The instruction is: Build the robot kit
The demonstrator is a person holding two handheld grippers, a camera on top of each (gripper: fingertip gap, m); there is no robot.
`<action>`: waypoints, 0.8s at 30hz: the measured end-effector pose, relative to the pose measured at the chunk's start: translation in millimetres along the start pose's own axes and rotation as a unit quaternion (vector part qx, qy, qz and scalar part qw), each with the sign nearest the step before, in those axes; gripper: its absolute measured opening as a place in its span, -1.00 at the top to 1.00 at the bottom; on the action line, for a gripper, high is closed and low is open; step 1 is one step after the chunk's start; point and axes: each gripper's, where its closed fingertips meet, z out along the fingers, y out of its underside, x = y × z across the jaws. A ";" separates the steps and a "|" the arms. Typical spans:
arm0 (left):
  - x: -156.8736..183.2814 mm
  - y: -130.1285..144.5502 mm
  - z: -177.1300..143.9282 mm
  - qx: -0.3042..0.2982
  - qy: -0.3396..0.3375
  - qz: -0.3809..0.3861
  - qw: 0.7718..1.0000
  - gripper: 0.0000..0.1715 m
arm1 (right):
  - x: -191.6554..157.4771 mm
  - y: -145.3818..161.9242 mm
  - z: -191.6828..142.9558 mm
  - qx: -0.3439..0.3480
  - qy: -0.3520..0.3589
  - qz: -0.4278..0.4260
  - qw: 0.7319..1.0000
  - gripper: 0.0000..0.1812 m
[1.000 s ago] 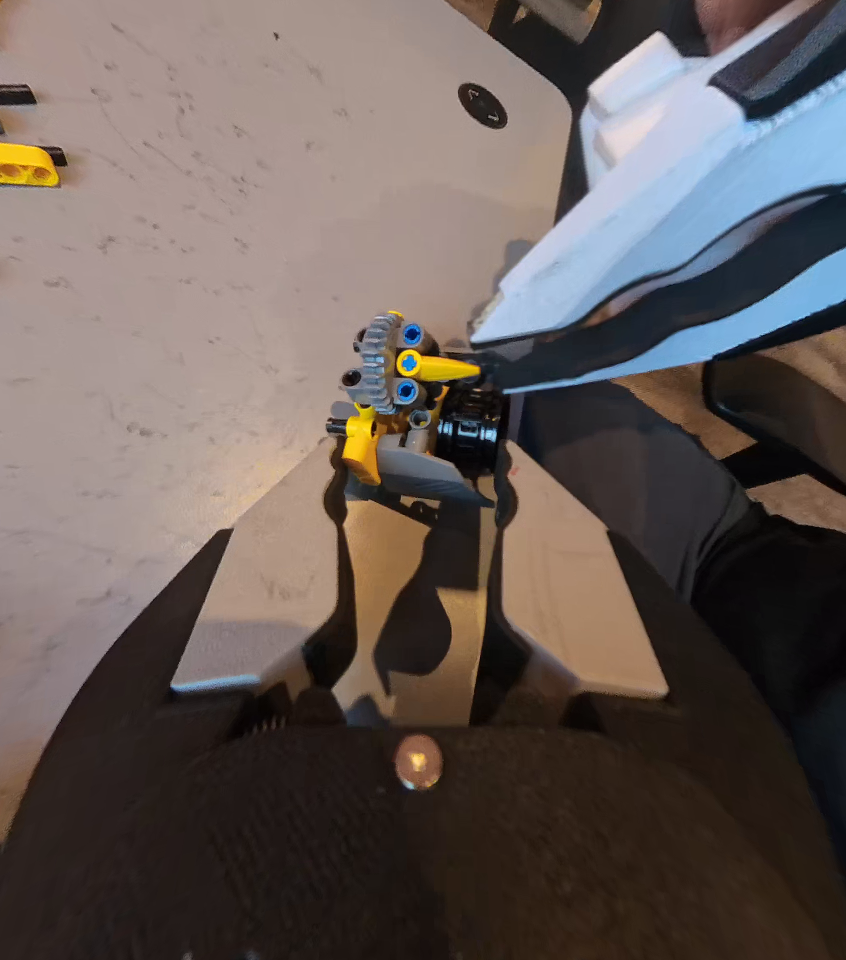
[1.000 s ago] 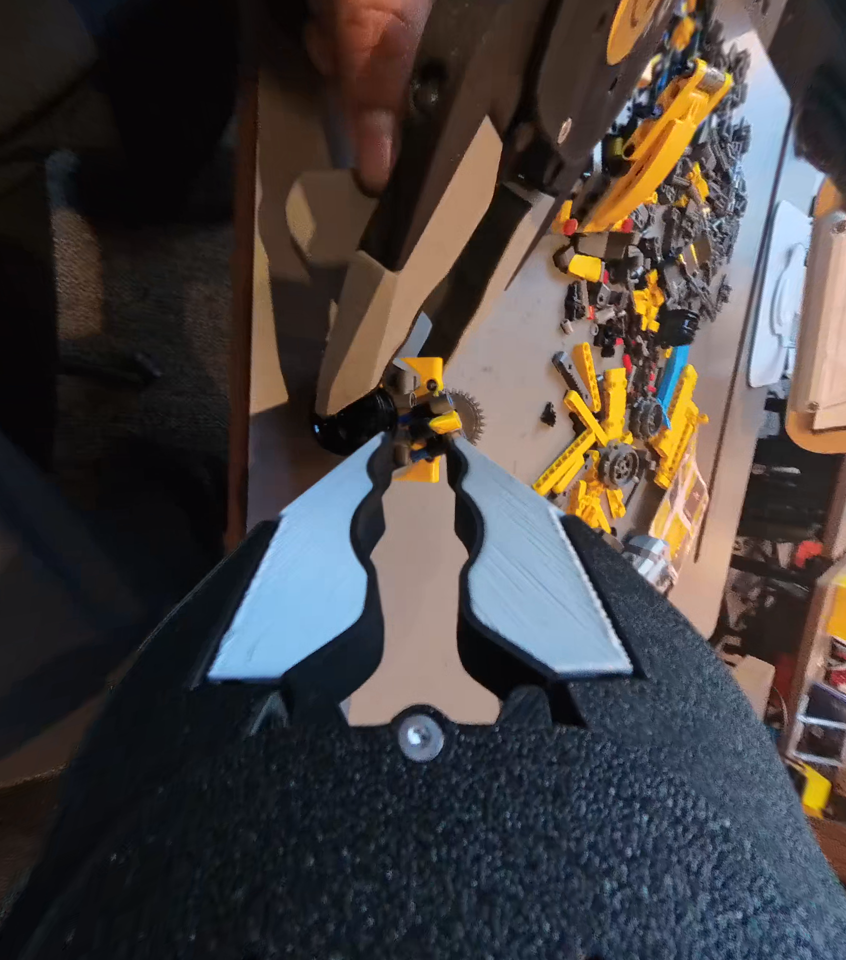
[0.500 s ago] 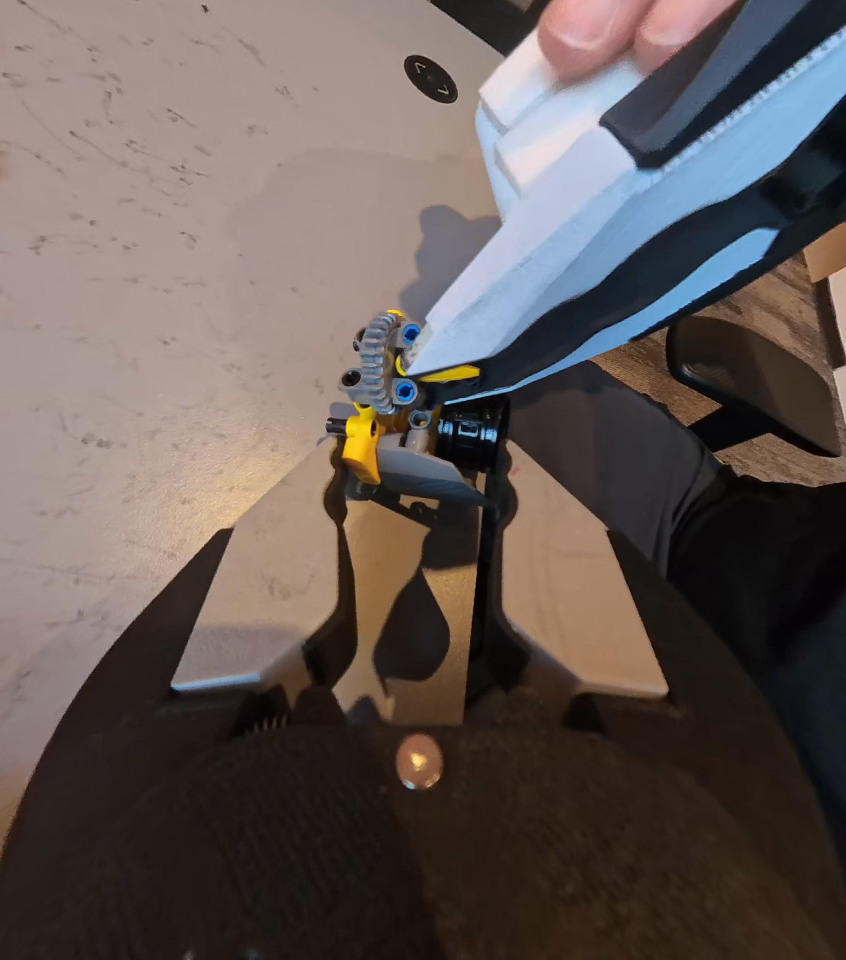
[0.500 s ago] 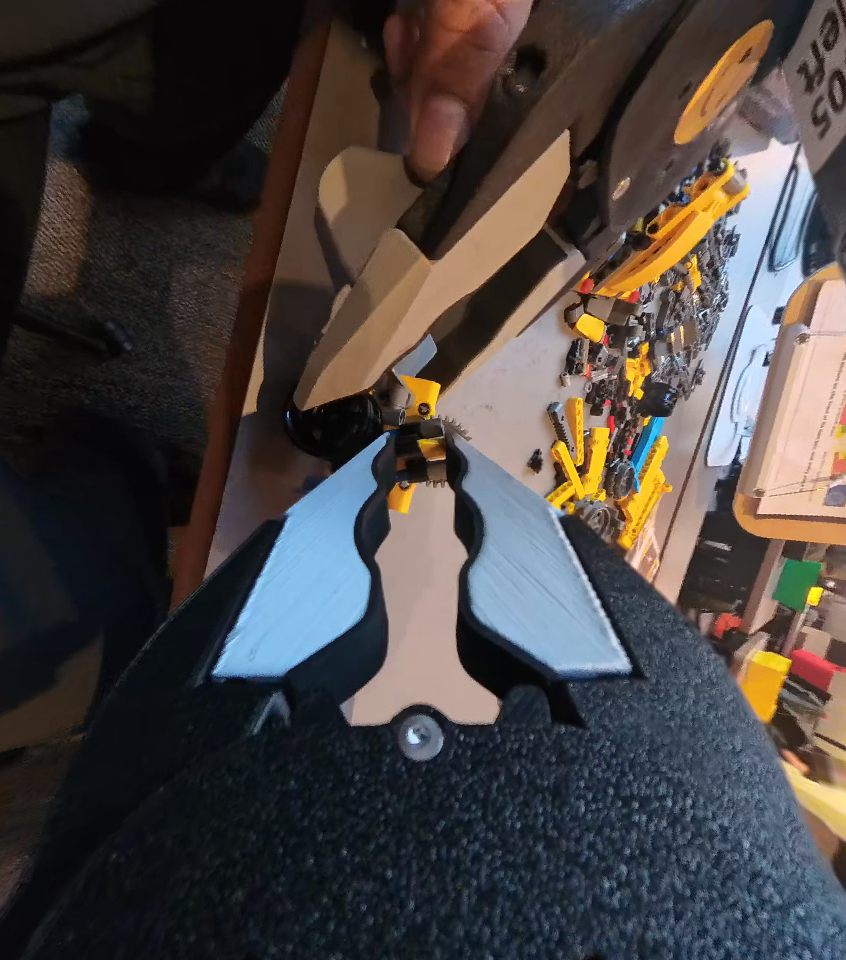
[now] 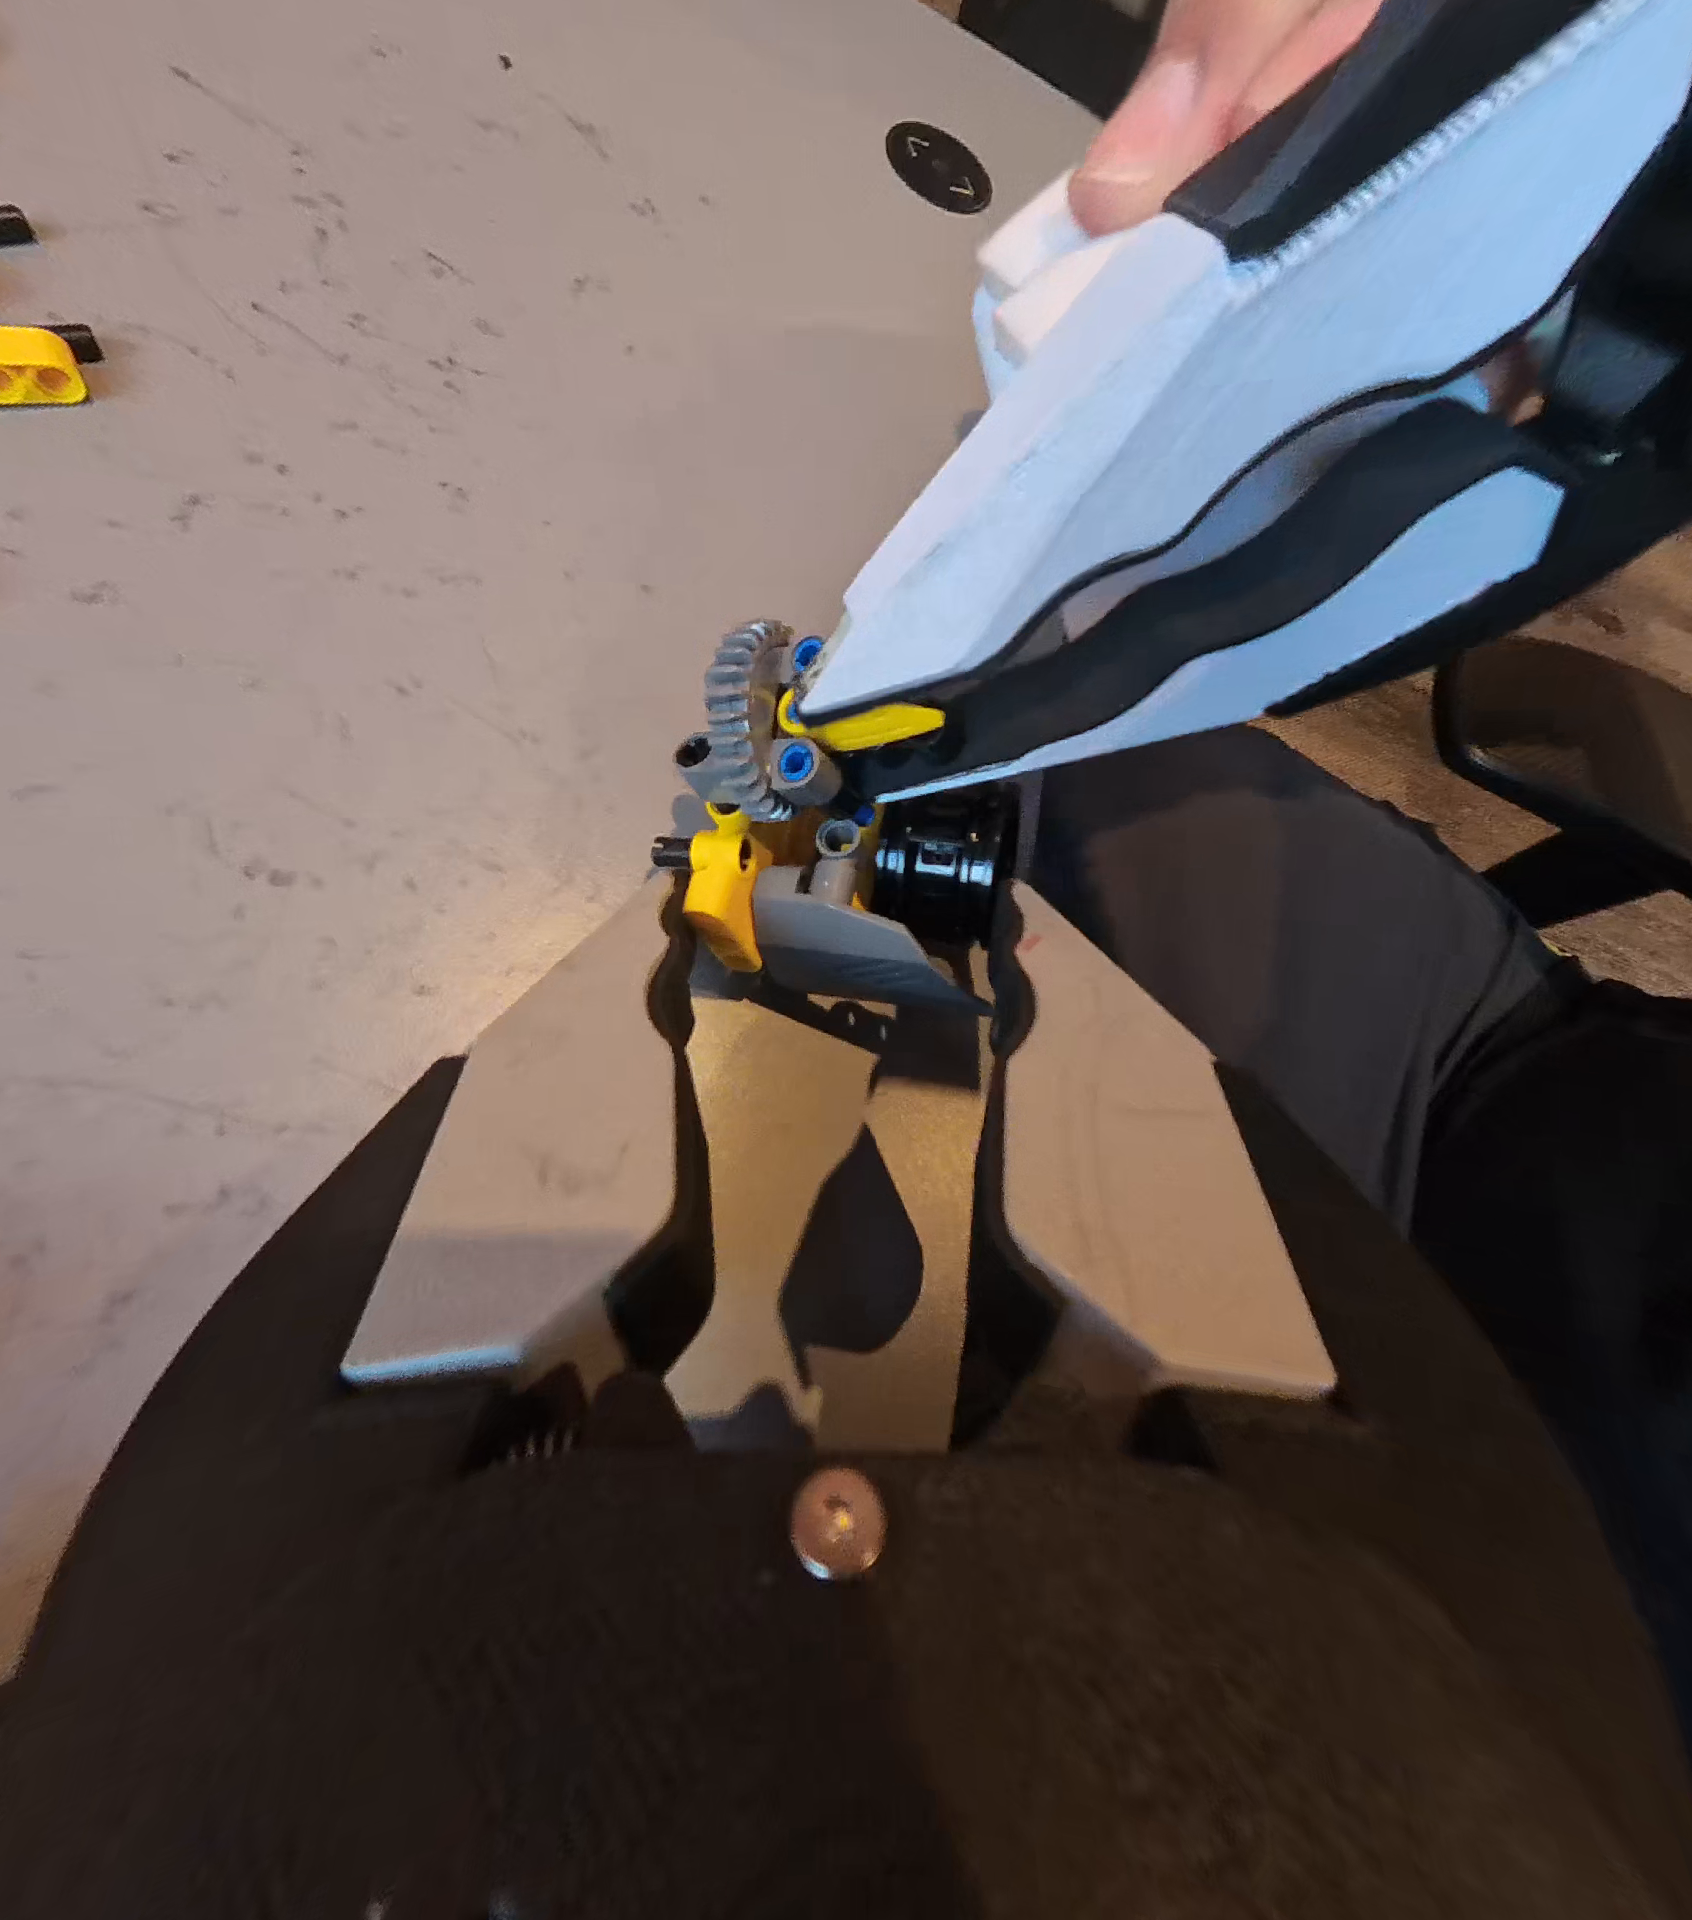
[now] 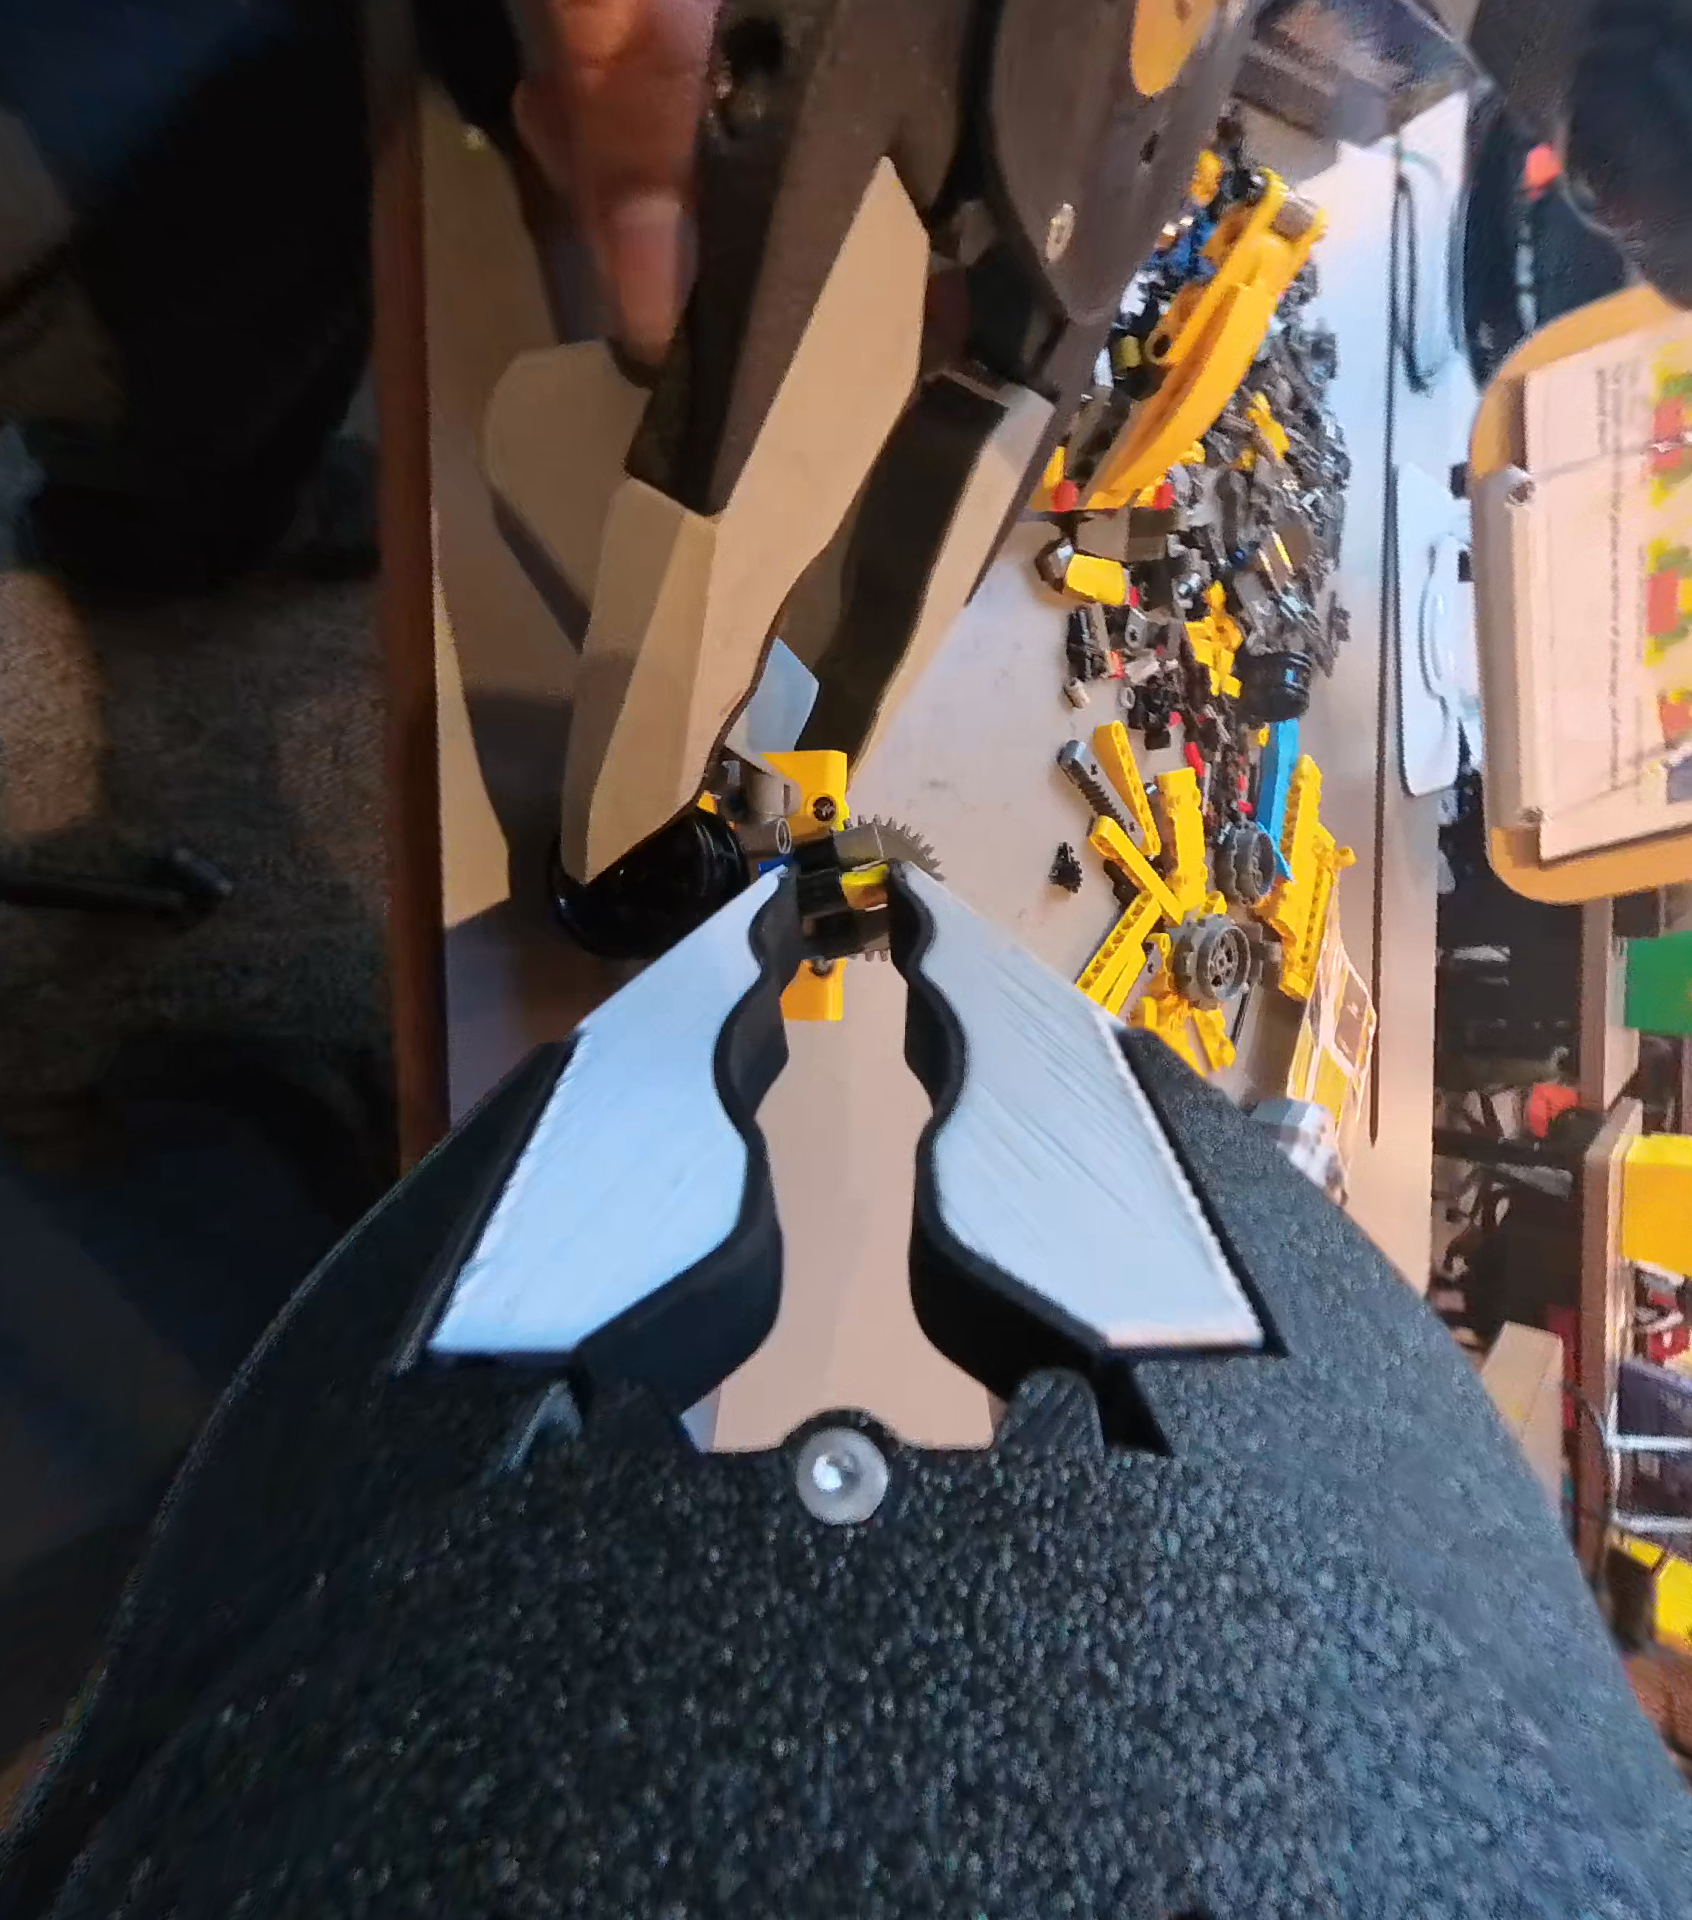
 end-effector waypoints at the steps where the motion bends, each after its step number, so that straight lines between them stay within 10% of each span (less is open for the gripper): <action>1: -0.8 -0.1 -0.2 0.001 -0.003 -0.001 1.000 0.35 | 0.5 0.6 0.4 0.003 0.015 0.011 1.000 0.82; 13: -4.6 -2.4 0.4 0.007 -0.015 -0.011 1.000 0.35 | 6.3 4.0 1.0 0.044 0.063 0.109 0.991 0.83; 24: -0.6 -2.8 2.2 -0.001 0.007 -0.001 1.000 0.35 | 0.1 4.4 0.2 -0.038 -0.026 -0.145 0.988 0.82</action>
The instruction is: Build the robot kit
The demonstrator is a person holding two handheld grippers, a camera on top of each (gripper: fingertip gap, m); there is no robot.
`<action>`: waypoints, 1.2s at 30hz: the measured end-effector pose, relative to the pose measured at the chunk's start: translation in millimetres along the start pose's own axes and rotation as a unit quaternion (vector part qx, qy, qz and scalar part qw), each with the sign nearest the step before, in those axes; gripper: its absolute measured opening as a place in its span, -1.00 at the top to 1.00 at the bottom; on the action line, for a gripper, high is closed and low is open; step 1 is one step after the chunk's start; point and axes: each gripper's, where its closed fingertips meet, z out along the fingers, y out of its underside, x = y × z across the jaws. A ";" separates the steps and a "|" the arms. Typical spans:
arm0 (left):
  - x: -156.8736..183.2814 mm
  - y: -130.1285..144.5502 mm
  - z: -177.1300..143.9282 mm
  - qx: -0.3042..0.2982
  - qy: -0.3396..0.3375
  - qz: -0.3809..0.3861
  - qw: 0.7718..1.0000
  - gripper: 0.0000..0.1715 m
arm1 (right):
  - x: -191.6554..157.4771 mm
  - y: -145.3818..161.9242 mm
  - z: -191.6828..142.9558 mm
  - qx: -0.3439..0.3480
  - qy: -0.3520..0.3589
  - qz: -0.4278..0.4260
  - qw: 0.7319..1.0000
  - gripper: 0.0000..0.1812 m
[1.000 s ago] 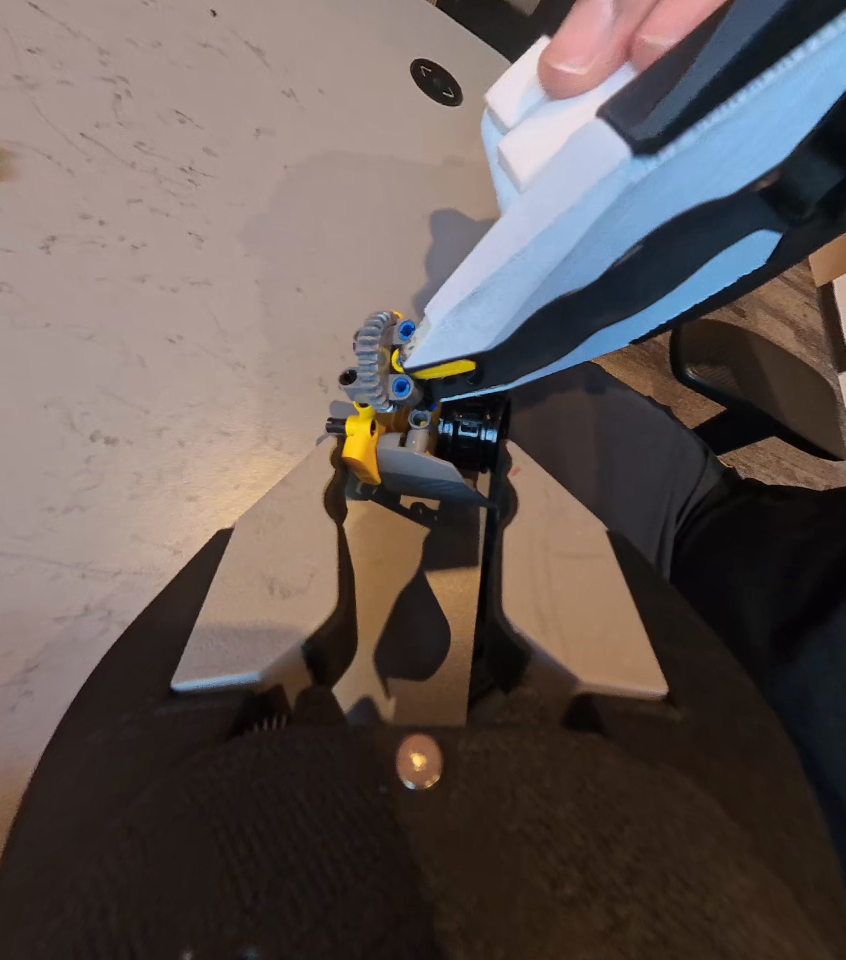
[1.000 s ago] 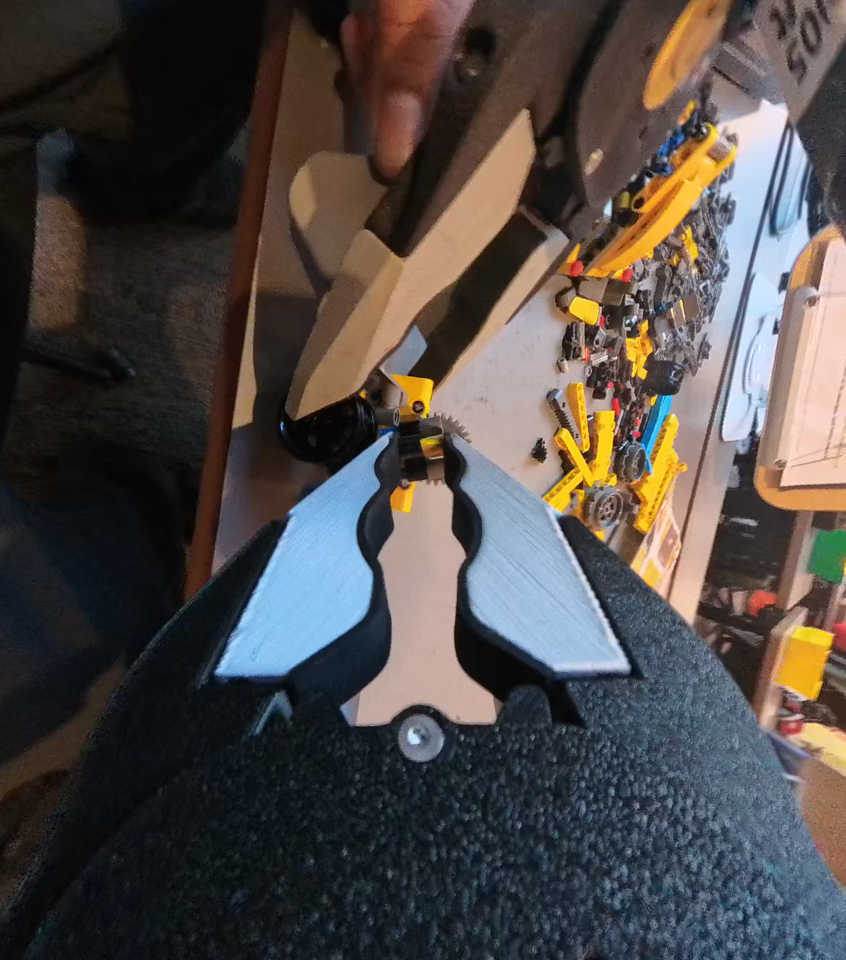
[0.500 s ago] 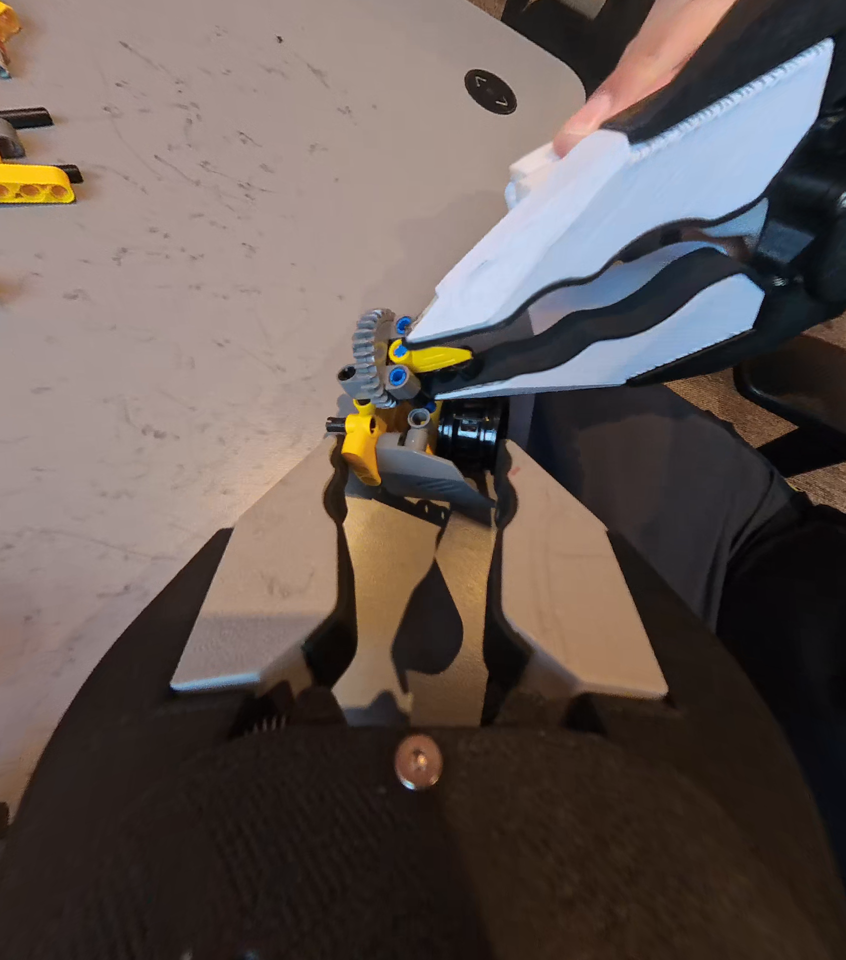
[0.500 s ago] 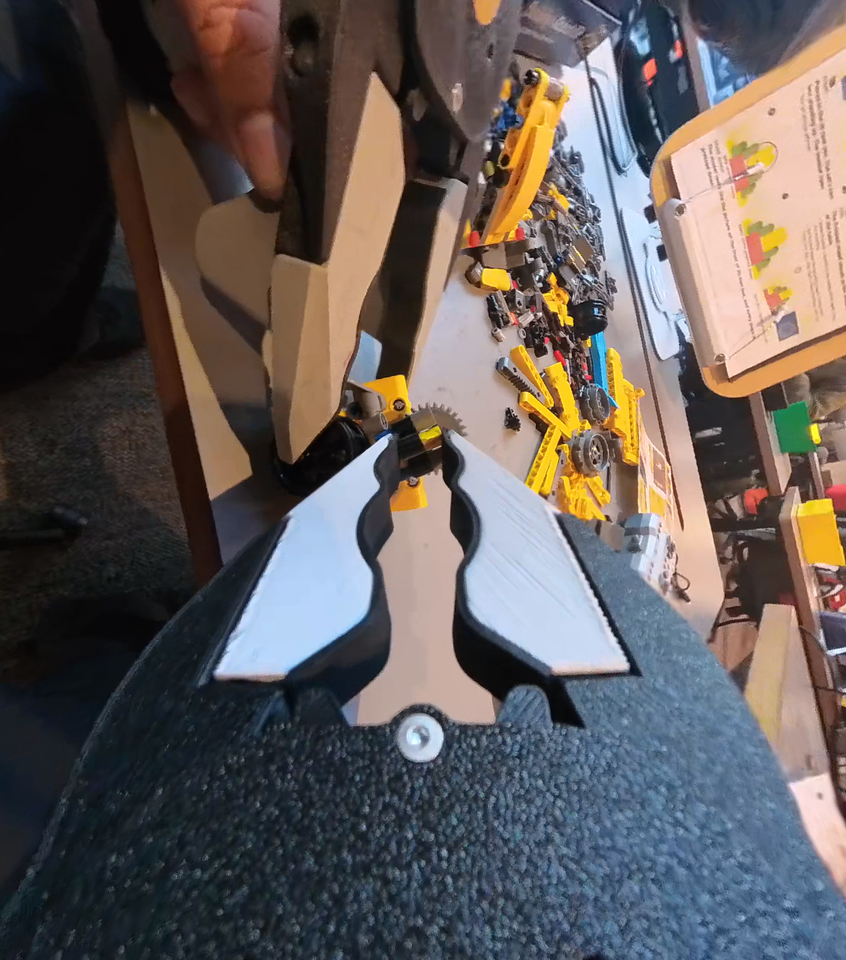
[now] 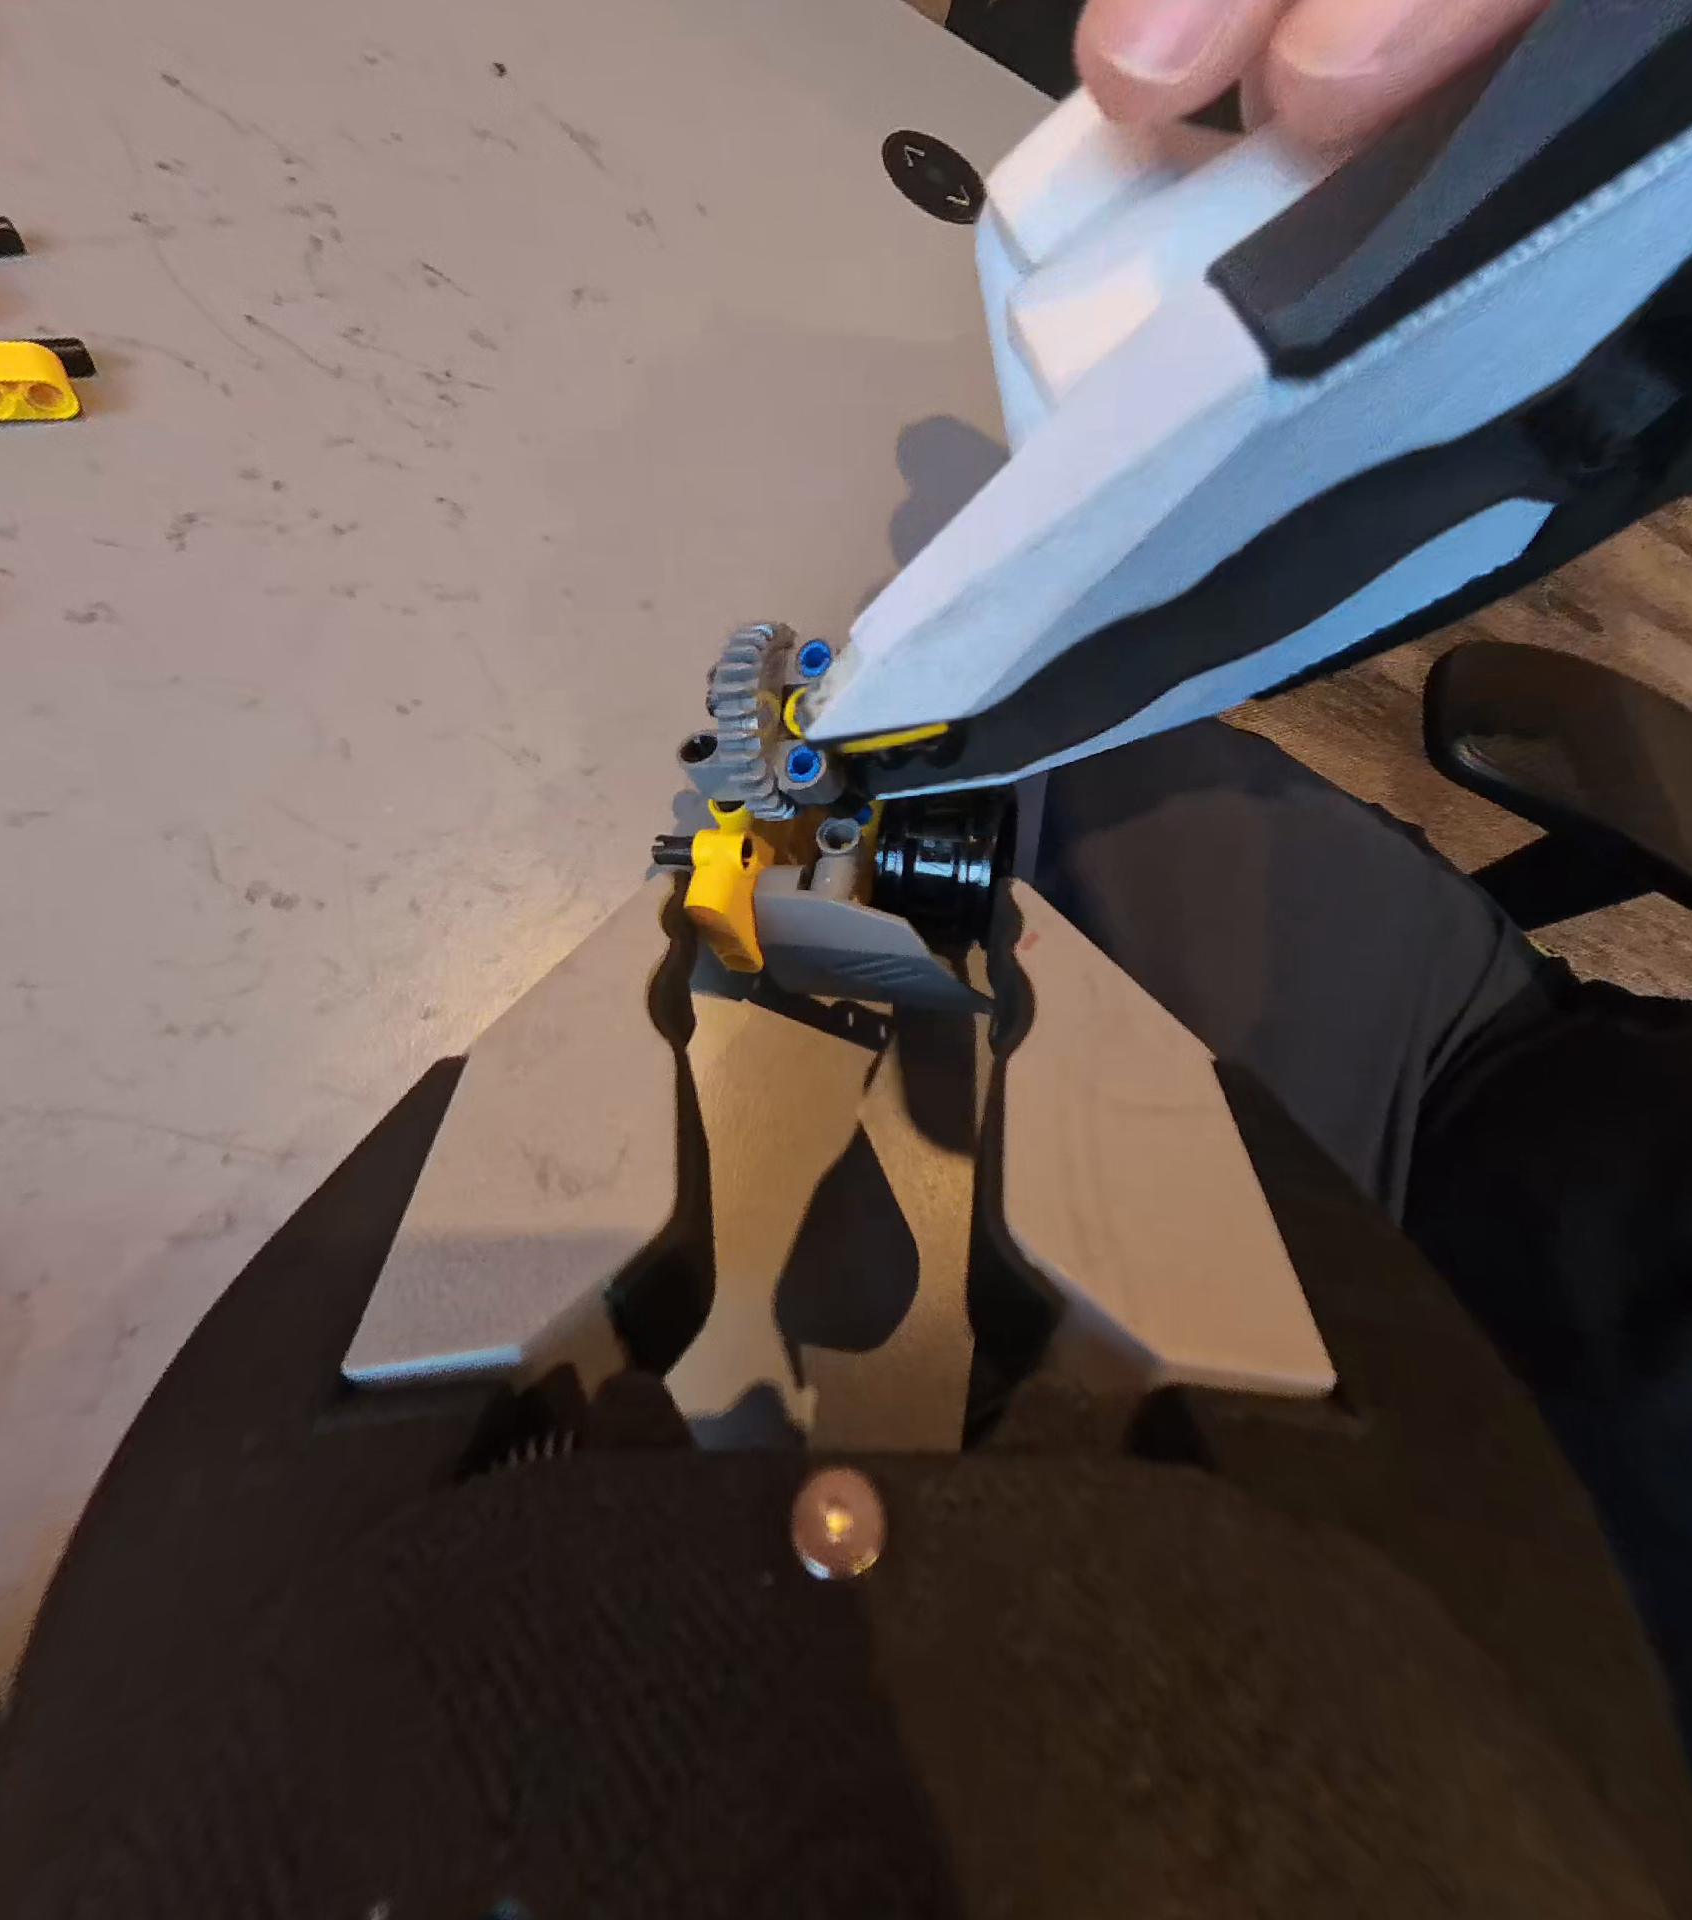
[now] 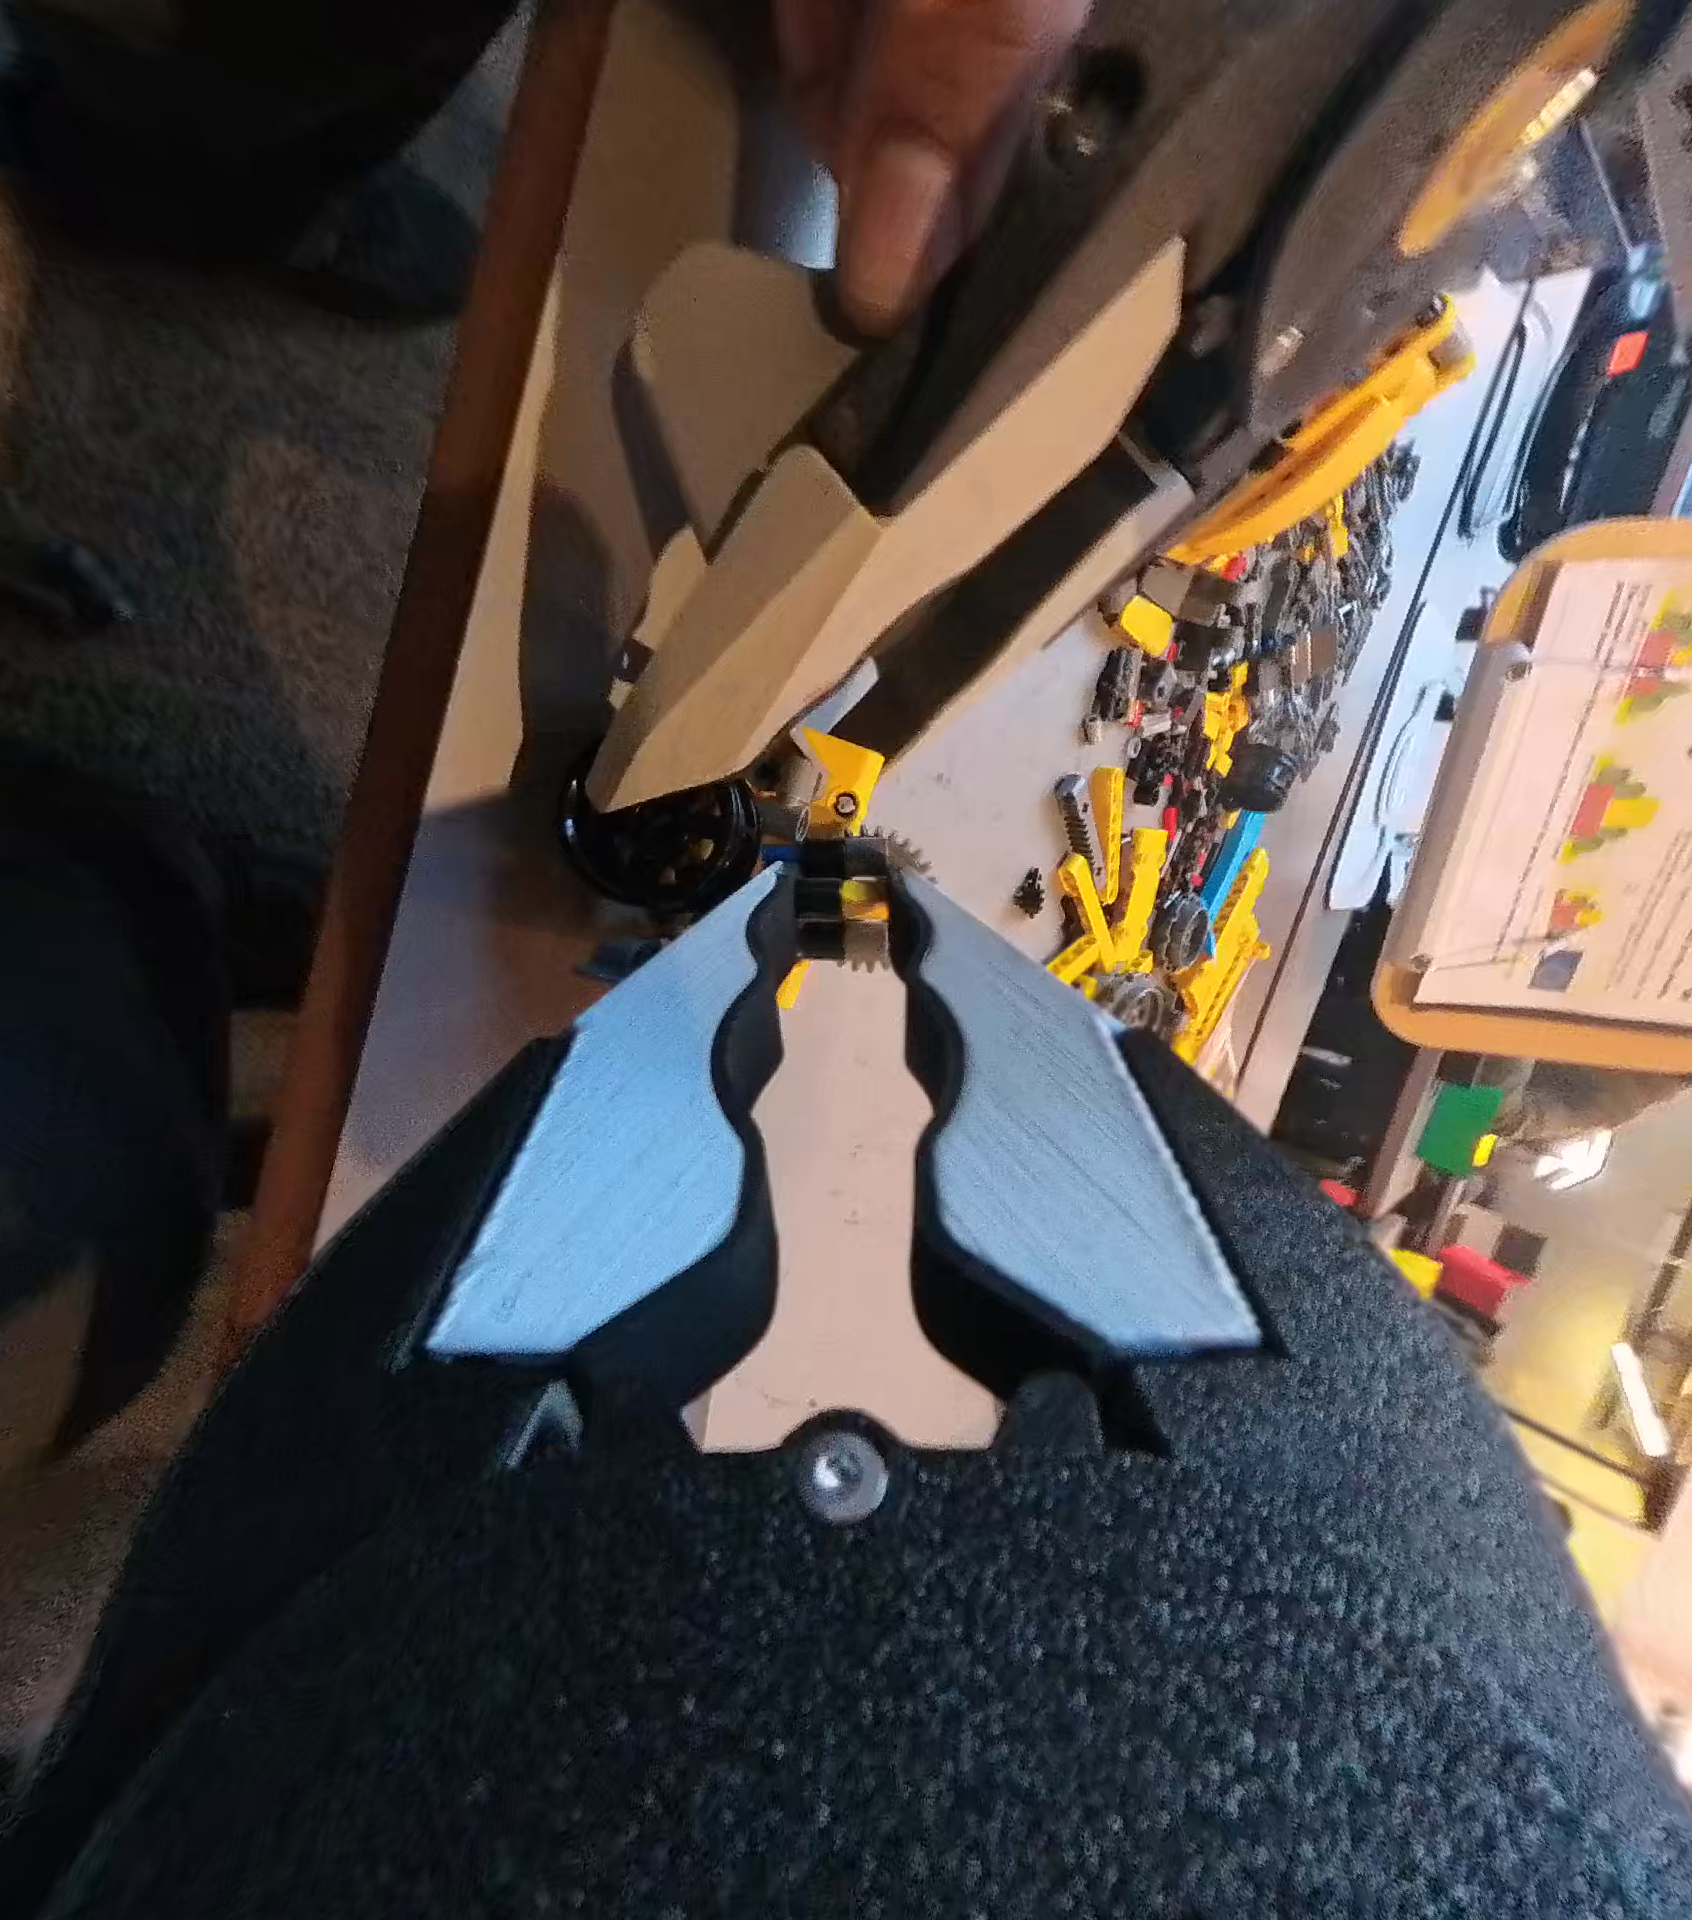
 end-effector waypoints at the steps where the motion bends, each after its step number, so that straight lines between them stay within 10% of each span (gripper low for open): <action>1: -0.2 0.2 -0.1 0.000 -0.002 0.002 1.000 0.35 | -0.1 -0.6 0.4 -0.006 0.000 -0.017 1.000 0.82; 24: -12.6 -3.8 -2.8 0.020 -0.056 -0.010 0.998 0.35 | 12.8 6.6 6.3 0.092 0.096 0.336 0.933 0.84; 30: -10.8 -2.8 -0.9 0.011 -0.042 -0.015 0.999 0.36 | 9.0 4.2 4.3 0.014 0.093 0.135 0.986 0.82; 36: 0.4 -3.8 4.7 -0.003 -0.004 -0.004 1.000 0.35 | 2.8 5.5 -1.2 -0.025 -0.054 0.060 0.996 0.62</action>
